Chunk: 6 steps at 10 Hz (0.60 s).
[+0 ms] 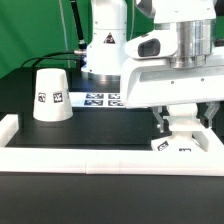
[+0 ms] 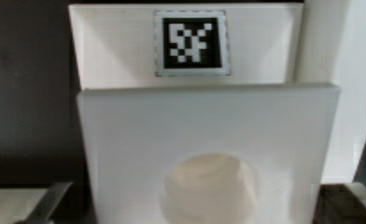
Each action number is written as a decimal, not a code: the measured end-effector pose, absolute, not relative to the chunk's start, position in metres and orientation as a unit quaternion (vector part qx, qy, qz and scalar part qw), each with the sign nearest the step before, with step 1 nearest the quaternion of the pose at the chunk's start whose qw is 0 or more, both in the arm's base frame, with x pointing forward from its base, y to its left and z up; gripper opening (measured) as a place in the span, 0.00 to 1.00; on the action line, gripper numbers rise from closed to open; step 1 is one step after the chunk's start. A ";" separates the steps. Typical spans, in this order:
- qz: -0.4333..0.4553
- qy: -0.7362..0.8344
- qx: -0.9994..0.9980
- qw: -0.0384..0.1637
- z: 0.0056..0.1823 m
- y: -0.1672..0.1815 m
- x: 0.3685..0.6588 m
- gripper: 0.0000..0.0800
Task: Assemble lamp
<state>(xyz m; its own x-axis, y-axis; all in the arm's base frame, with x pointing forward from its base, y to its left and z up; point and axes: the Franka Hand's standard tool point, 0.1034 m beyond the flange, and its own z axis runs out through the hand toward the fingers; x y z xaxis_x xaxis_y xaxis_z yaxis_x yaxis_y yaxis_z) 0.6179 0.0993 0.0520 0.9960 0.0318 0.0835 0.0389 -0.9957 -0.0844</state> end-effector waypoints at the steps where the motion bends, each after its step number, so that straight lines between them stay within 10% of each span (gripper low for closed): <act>1: -0.041 -0.017 -0.998 0.043 0.052 0.099 0.618 0.67; 6: -0.039 -0.019 -0.998 0.042 0.054 0.098 0.610 0.87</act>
Offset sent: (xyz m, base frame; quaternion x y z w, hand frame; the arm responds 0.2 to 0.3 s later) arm 0.0000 0.0000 0.0000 0.0000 0.0000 0.0000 1.0000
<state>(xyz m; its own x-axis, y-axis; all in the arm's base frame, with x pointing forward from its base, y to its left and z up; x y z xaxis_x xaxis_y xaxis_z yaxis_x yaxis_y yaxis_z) 0.6104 0.0978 0.0541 0.9963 0.0338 0.0788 0.0404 -0.9957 -0.0829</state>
